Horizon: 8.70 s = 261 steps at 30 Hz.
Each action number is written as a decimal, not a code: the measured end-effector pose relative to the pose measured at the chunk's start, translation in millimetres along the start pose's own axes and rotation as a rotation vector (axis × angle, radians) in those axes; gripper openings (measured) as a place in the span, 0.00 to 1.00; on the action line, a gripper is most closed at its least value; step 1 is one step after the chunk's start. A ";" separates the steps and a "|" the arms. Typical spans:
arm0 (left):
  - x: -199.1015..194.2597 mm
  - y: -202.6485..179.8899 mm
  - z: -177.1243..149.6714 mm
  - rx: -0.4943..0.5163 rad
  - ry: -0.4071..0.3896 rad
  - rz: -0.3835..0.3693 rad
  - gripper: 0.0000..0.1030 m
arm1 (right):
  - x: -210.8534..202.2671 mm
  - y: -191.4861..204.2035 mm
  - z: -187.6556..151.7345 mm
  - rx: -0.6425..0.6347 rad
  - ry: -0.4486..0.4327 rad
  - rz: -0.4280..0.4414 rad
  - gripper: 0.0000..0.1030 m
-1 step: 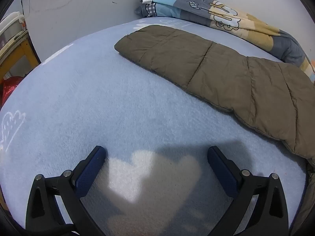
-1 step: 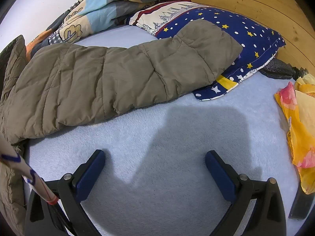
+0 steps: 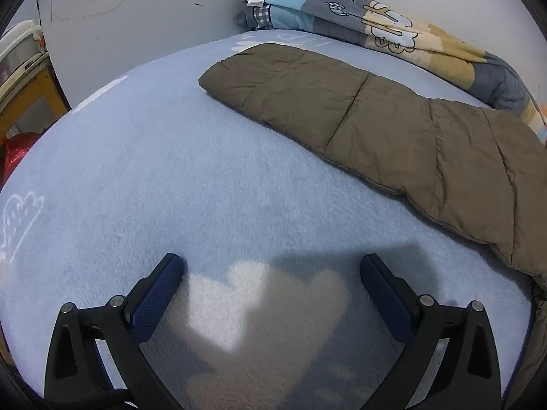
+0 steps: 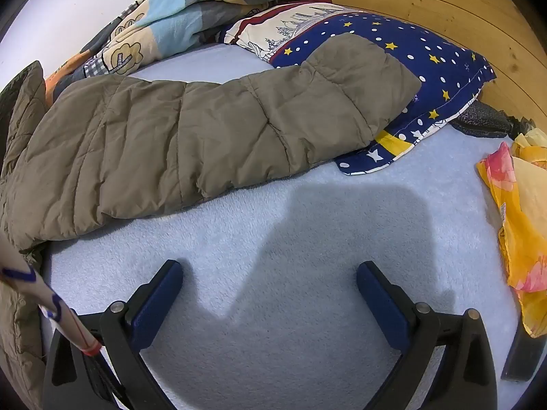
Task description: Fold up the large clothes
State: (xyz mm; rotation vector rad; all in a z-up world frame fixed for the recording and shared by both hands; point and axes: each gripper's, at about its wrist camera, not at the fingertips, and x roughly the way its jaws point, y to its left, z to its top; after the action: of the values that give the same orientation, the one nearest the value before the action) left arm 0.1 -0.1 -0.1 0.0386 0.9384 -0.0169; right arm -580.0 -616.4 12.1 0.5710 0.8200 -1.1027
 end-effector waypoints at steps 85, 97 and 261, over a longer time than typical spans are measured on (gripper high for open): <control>-429.3 -97.0 -184.2 0.399 -0.255 -0.606 1.00 | -389.6 192.6 -152.4 -0.359 -0.300 0.360 0.99; -385.0 -171.0 -165.3 0.456 -0.215 -0.607 1.00 | -338.7 200.7 -121.6 -0.376 -0.247 0.287 0.99; -105.5 0.5 38.8 -0.135 0.055 -0.383 1.00 | -210.9 362.6 -111.9 -0.541 0.095 0.667 0.55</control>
State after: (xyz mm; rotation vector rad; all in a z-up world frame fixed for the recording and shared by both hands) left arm -30.9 -1.4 107.9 -0.2670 0.9882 -0.3082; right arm -320.0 -285.9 120.1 0.3891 0.8754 -0.2249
